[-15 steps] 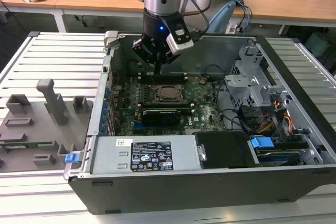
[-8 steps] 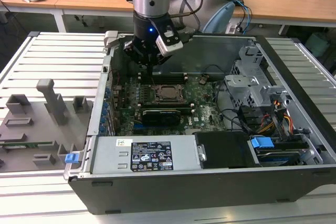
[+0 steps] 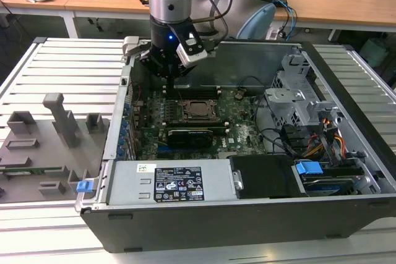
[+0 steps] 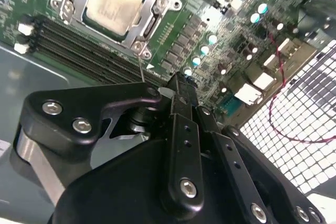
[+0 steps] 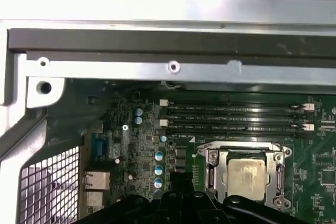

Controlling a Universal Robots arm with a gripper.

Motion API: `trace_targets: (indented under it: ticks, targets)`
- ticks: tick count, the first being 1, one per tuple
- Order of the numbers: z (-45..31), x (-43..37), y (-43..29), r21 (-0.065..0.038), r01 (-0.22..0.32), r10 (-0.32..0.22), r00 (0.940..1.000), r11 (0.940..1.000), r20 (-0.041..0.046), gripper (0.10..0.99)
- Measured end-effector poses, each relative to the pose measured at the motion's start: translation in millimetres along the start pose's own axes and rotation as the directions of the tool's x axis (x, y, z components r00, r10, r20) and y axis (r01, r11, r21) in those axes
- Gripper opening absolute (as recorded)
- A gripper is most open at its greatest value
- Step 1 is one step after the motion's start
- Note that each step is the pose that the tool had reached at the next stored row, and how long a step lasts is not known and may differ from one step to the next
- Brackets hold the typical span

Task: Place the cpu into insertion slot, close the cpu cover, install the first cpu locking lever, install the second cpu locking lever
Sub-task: 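Install the first cpu locking lever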

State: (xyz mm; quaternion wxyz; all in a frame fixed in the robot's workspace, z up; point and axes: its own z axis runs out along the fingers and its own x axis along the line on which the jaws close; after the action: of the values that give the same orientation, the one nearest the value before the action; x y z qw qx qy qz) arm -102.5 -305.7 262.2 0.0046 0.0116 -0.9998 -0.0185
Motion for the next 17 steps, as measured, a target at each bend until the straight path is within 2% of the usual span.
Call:
trace_targets:
  ticks: [4,8,12,17]
  targets:
    - [3.4,1.3,9.5,-0.001,0.009,-0.009,1.0000,1.0000,-0.0001,0.110]
    - [4.1,0.8,14.7,-0.001,0.012,-0.012,0.9999,0.9999,0.0007,0.110]
    - [4.2,-4.4,15.6,-0.001,0.012,-0.012,0.9999,0.9999,0.0006,0.110]
    - [4.2,-6.2,15.7,-0.001,0.012,-0.012,0.9999,0.9999,0.0007,0.110]
